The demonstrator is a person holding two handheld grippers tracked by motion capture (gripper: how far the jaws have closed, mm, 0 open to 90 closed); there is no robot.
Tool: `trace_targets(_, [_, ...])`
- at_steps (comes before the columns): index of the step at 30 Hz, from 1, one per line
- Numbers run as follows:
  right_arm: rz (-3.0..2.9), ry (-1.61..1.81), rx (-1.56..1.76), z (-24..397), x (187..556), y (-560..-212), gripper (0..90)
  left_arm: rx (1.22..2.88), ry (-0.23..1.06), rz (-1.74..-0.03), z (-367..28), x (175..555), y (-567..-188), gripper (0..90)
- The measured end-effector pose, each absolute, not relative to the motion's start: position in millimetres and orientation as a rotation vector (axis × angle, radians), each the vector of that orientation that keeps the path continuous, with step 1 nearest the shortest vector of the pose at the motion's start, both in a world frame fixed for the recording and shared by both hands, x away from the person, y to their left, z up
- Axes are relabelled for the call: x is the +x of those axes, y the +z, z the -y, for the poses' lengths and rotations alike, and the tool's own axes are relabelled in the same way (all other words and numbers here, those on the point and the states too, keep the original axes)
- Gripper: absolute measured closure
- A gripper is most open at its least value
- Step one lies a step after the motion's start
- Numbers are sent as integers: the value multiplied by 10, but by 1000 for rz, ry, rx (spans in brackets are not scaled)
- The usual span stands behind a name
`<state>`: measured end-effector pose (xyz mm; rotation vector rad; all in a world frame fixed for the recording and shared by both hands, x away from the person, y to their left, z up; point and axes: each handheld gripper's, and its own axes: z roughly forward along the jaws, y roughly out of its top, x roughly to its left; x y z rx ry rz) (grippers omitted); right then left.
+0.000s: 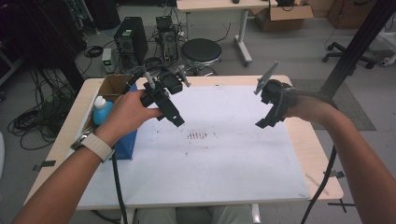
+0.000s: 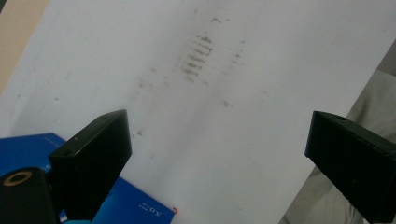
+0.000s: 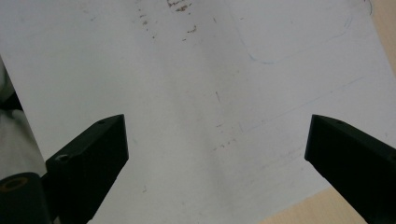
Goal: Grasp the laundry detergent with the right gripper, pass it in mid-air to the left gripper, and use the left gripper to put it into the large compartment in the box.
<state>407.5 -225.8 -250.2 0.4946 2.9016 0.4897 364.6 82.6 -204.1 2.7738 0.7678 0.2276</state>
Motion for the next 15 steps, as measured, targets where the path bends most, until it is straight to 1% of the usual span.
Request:
trace_targets(6, [-2895, 506, 486, 2224, 4113, -2475, 57, 2833, 205, -642, -699, 3618, -2116, 75])
trace_targets(15, [-2896, 507, 506, 2207, 4178, -2436, 57, 2849, 185, -542, -602, 3586, -2156, 76])
